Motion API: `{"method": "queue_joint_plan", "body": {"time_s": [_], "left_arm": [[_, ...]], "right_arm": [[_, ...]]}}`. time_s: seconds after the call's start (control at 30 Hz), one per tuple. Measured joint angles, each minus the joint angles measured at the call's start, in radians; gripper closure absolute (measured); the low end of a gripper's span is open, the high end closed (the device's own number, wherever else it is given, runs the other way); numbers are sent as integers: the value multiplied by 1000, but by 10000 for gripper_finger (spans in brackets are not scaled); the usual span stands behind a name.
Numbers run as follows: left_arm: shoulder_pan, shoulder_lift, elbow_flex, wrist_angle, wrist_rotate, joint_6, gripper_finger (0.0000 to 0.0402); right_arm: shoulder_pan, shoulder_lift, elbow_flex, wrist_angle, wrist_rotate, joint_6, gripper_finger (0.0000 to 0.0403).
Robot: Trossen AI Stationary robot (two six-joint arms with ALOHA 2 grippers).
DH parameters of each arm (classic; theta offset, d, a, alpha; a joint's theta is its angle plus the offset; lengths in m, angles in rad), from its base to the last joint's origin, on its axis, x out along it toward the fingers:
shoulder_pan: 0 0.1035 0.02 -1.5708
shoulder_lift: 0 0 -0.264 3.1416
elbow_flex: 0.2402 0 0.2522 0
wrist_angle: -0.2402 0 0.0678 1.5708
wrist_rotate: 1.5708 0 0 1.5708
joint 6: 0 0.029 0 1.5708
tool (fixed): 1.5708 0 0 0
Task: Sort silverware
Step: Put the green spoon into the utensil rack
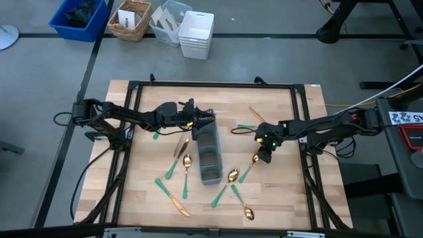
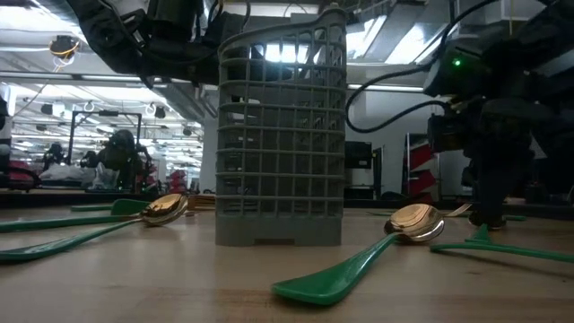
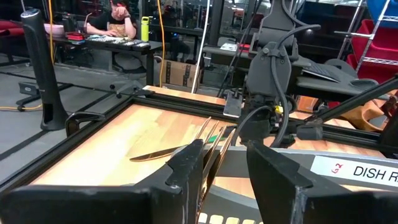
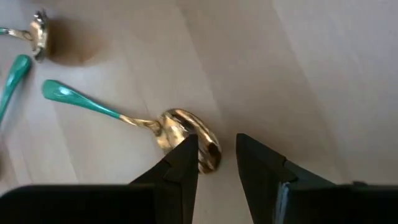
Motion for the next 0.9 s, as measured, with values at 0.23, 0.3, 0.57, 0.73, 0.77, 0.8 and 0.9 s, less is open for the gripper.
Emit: {"method": "queue_joint_plan", "body": {"time_s": [0.23,0.3,0.57,0.73,0.77,0.8,0.9], "left_arm": [[0,0,0,0,0,0,284],[0,0,0,0,0,0,284],[0,0,0,2,0,-22,284],[0,0,0,34,0,-26,284],[0,0,0,41,0,-26,284],[0,0,0,52,0,-26,284],[0,0,0,79,0,-26,284]], "right_arm": [[0,55,2,38,-38,0,310],[0,56,2,35,-35,0,333],[0,58,8,34,-71,1,380],[0,58,51,25,-86,-3,392],[0,58,63,24,-85,-8,395],[0,58,76,20,-85,-19,396],[0,59,128,-24,-76,-51,393]]}}
